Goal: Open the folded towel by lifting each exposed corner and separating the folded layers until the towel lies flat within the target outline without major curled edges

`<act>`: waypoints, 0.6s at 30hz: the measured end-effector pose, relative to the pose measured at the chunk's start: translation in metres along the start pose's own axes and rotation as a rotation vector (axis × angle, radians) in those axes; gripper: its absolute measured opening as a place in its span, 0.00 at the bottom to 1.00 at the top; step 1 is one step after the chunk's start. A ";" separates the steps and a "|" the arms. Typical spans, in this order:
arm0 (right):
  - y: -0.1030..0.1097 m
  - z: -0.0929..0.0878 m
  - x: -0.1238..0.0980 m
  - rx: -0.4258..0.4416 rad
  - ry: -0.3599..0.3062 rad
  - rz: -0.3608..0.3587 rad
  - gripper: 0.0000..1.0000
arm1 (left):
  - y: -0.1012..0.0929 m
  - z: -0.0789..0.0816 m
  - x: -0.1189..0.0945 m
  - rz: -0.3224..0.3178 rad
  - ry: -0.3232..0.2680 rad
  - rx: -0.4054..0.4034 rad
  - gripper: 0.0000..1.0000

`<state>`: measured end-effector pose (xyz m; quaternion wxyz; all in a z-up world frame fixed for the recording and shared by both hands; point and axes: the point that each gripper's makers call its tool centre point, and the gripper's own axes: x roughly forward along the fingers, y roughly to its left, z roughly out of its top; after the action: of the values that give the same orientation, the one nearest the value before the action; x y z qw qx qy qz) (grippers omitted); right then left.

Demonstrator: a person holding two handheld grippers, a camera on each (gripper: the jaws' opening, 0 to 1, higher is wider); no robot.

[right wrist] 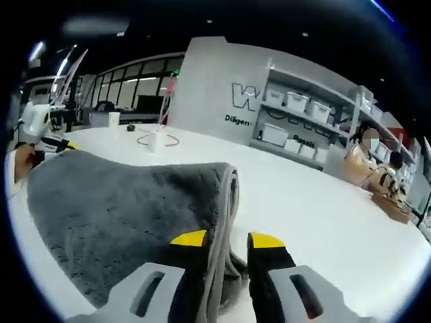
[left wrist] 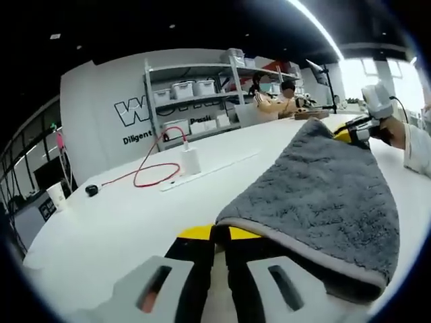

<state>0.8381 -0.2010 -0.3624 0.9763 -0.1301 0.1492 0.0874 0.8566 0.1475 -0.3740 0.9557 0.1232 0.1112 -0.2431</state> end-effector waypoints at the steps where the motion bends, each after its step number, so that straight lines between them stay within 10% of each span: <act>1: -0.003 0.000 -0.001 0.004 0.002 -0.015 0.30 | 0.000 0.000 0.000 -0.002 0.004 -0.009 0.06; 5: -0.019 -0.002 -0.006 0.020 0.011 -0.083 0.49 | 0.004 -0.004 -0.004 0.002 0.042 -0.078 0.10; 18: -0.032 0.000 -0.027 0.048 0.069 -0.091 0.89 | 0.036 -0.007 -0.043 0.029 0.104 -0.209 0.72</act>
<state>0.8198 -0.2348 -0.3466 0.9764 -0.1163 0.1787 0.0348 0.8370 0.1988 -0.3621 0.9596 0.0369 0.1839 -0.2096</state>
